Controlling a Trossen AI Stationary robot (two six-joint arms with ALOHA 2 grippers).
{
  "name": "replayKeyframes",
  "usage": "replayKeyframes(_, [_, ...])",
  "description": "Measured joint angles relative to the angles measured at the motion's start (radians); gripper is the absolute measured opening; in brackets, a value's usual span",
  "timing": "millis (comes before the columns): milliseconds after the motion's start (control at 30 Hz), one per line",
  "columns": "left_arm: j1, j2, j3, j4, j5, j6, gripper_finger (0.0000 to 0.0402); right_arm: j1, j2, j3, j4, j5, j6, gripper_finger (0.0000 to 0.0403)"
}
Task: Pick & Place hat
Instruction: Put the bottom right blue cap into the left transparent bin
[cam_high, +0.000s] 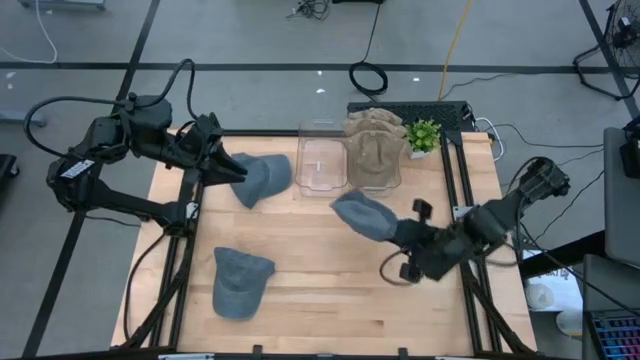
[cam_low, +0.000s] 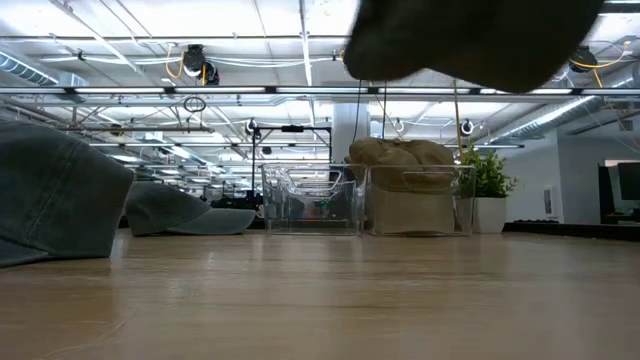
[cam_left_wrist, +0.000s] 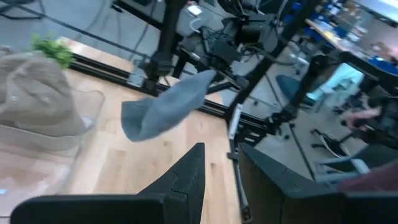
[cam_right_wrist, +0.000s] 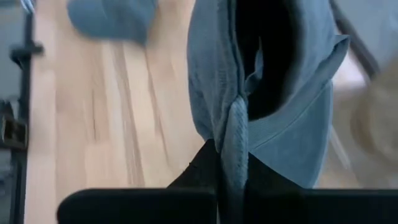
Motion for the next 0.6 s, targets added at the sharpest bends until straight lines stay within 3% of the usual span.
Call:
replayKeyframes(100, [0.0, 0.0, 0.0, 0.0, -0.032, 0.0, 0.0104, -0.073, -0.045, -0.074, 0.198, -0.011, -0.139, 0.0])
replayKeyframes(300, [0.0, 0.0, 0.0, 0.038, -0.087, 0.049, 0.0104, -0.239, -0.119, -0.262, 0.626, -0.137, -0.298, 0.0])
replayKeyframes(467, [0.0, 0.004, 0.0, 0.122, -0.124, 0.284, 0.0104, -0.352, -0.141, -0.392, 0.972, -0.196, -0.375, 0.0])
replayKeyframes(600, [0.01, 0.01, 0.001, 0.145, -0.217, 0.471, 0.0104, -0.441, -0.135, -0.452, 1.199, -0.268, -0.428, 0.0])
